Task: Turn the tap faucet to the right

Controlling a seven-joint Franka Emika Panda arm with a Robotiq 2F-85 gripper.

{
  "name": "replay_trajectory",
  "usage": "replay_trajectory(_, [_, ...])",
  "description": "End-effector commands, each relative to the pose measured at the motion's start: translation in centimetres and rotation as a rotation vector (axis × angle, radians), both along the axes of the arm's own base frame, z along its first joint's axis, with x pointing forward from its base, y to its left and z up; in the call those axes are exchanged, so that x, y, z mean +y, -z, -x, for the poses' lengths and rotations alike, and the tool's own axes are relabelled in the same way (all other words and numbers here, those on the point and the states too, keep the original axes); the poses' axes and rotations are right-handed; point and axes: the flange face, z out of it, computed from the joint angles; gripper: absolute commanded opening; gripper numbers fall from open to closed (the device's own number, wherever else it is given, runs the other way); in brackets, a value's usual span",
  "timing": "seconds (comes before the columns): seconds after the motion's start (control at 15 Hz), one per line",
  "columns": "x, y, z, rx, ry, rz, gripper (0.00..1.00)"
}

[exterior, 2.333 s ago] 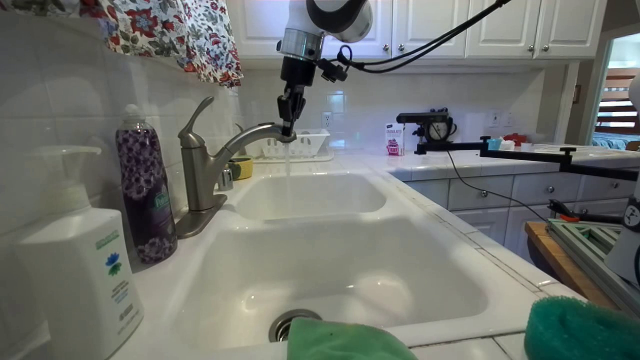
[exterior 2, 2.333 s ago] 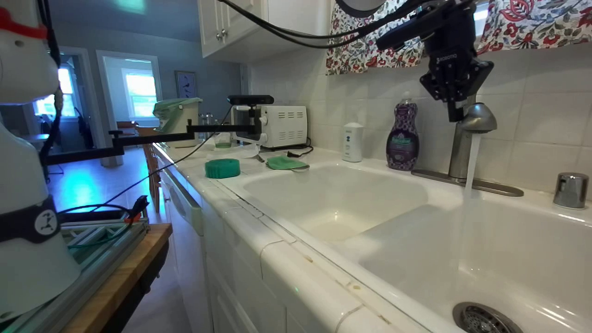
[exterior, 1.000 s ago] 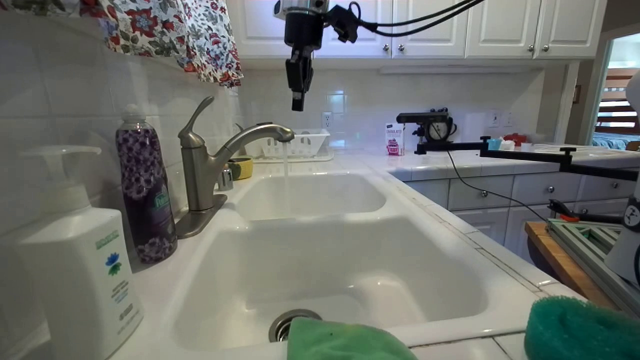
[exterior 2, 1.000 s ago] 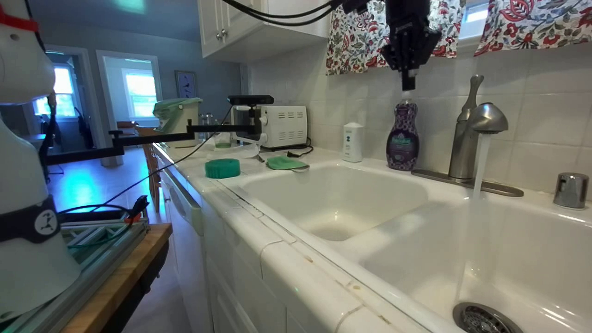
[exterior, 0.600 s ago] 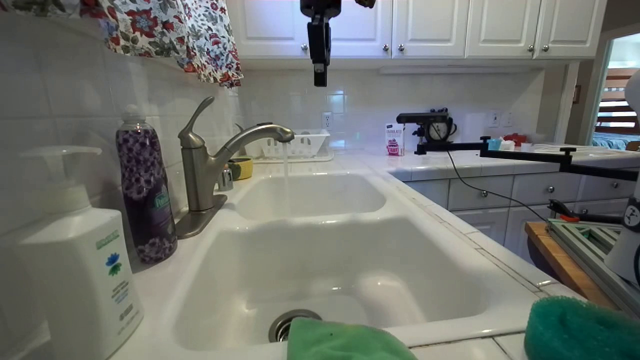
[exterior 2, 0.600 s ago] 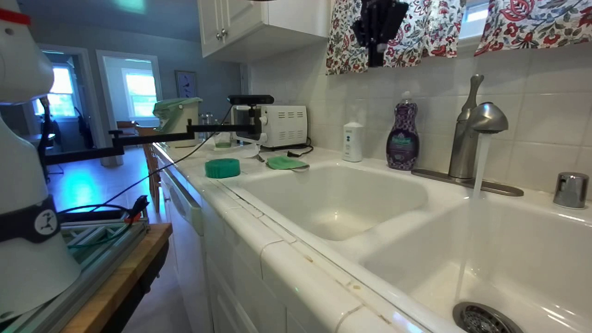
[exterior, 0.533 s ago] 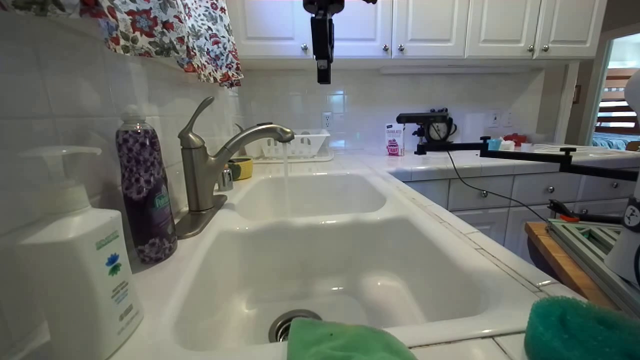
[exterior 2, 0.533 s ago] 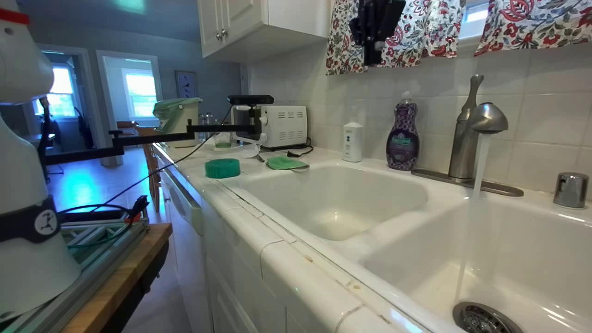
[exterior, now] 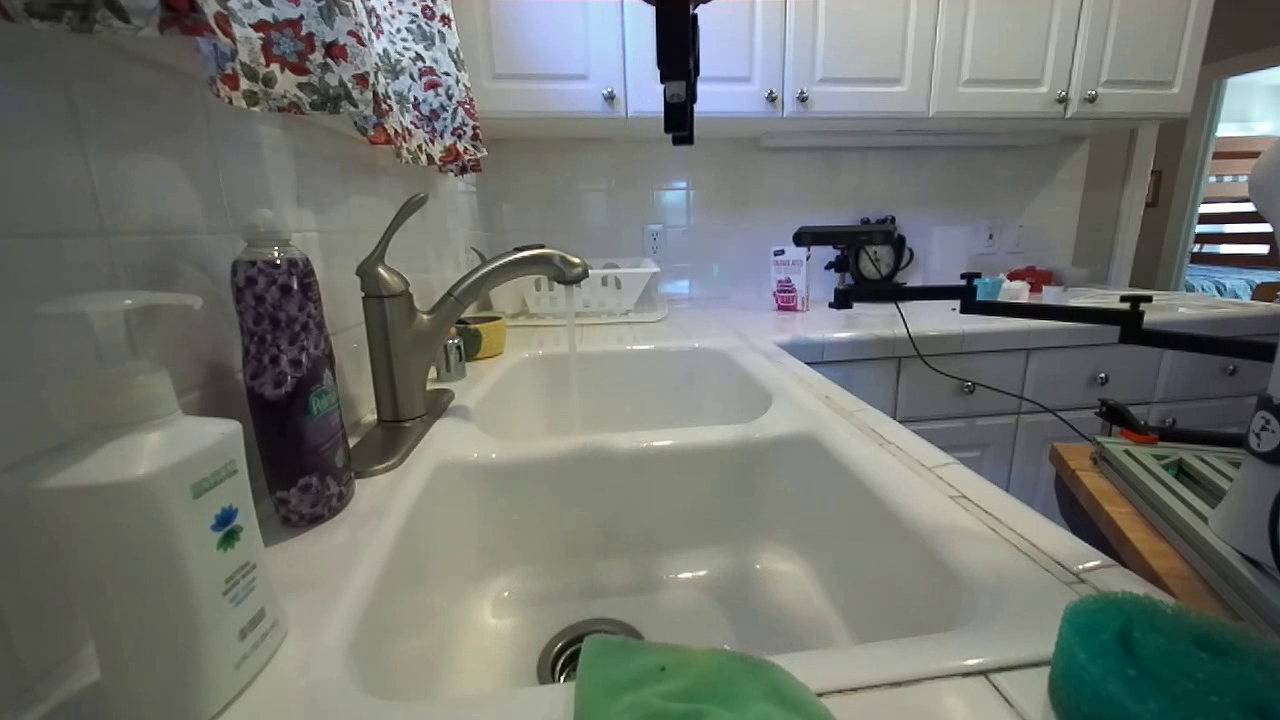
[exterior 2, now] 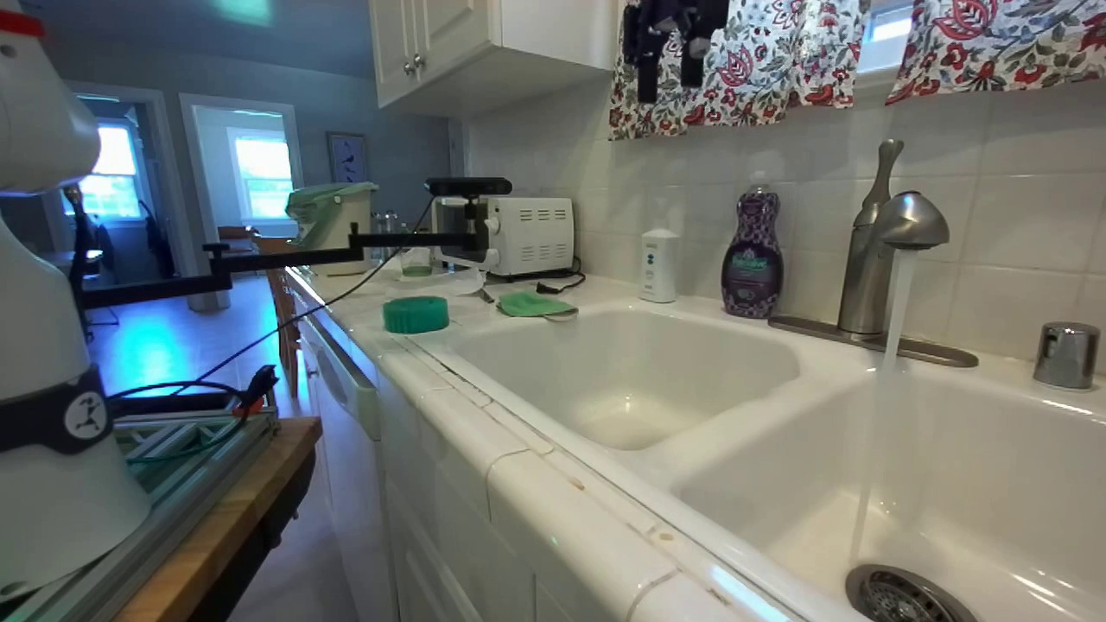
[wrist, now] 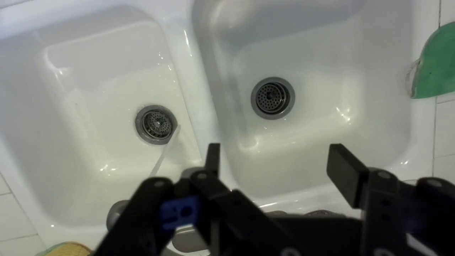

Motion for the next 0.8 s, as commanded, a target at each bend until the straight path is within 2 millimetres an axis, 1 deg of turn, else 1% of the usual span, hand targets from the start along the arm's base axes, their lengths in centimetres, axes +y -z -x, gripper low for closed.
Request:
replay_trajectory(0.0, [0.3, -0.5, 1.9, -0.018, 0.026, 0.003, 1.00])
replay_trajectory(0.07, [0.1, -0.4, 0.7, -0.003, 0.003, 0.001, 0.93])
replay_trajectory(0.13, [0.2, -0.6, 1.0, -0.006, 0.005, 0.001, 1.00])
replay_trajectory(0.27, [0.3, -0.7, 1.4, -0.008, 0.006, 0.002, 1.00])
replay_trajectory(0.73, [0.3, -0.7, 1.4, -0.007, 0.010, 0.002, 1.00])
